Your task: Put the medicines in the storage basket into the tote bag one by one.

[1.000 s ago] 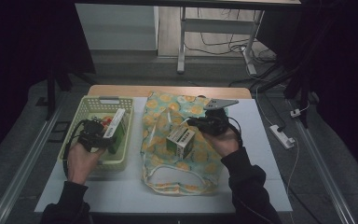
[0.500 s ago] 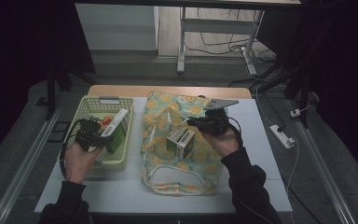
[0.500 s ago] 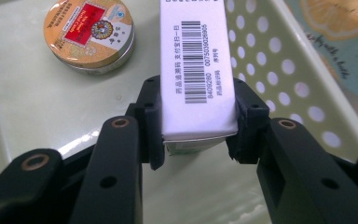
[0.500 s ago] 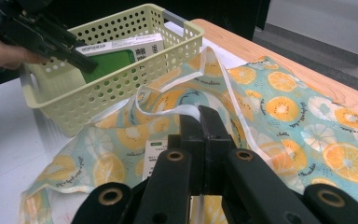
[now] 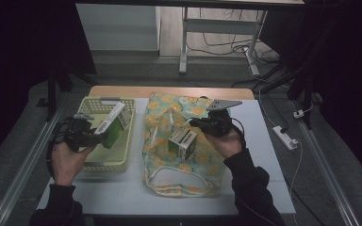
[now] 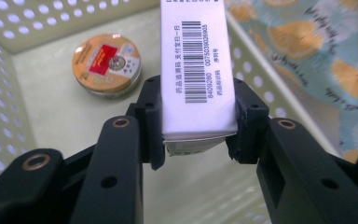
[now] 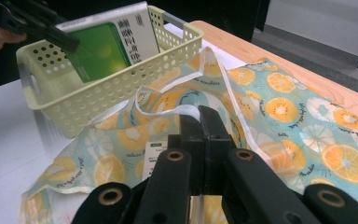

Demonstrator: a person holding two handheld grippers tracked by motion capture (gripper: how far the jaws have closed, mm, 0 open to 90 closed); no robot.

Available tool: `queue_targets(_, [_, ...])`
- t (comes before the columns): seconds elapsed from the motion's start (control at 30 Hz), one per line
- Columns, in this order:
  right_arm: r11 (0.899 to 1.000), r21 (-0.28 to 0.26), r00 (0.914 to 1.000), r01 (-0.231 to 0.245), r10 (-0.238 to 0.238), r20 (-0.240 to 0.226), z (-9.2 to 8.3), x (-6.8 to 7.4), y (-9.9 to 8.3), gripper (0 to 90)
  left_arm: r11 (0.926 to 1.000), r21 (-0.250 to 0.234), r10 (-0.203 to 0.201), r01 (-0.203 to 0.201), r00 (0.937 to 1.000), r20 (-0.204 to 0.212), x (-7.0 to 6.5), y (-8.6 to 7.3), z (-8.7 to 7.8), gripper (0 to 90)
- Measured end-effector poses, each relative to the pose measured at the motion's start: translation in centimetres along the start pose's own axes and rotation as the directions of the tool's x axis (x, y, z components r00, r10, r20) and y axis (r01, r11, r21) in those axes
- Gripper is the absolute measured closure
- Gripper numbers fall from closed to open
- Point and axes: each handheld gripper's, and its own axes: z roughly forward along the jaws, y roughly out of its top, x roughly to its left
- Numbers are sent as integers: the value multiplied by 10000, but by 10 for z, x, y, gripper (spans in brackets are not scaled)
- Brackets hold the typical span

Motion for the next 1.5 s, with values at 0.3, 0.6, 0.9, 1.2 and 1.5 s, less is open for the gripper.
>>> queue_targets(0.3, [10000, -7, 10000, -32, 32, 39, 0, -1, 0, 898, 9993, -381, 51, -27, 9980, 627, -9, 3, -22, 620])
queue_targets(0.6, [10000, 46, 10000, -36, 36, 22, 2, -1, -1, 898, 9975, -612, 444, -361, 9890, 1408, -29, 2, -42, 620])
queue_targets(0.9, [9999, 112, 10000, -54, 54, 19, 4, -1, -2, 898, 9962, -608, 755, -627, 9685, 2375, -47, -14, -53, 621])
queue_targets(1.2, [9999, 143, 10000, -39, 38, 22, 6, 0, -2, 898, 9908, -424, 1356, -1288, 9414, 3089, -77, -20, -52, 620])
queue_targets(1.5, [10000, 92, 10000, -40, 39, 45, 4, 0, -1, 899, 9817, 15, 1777, -1906, 9177, 3554, -105, -25, -33, 620])
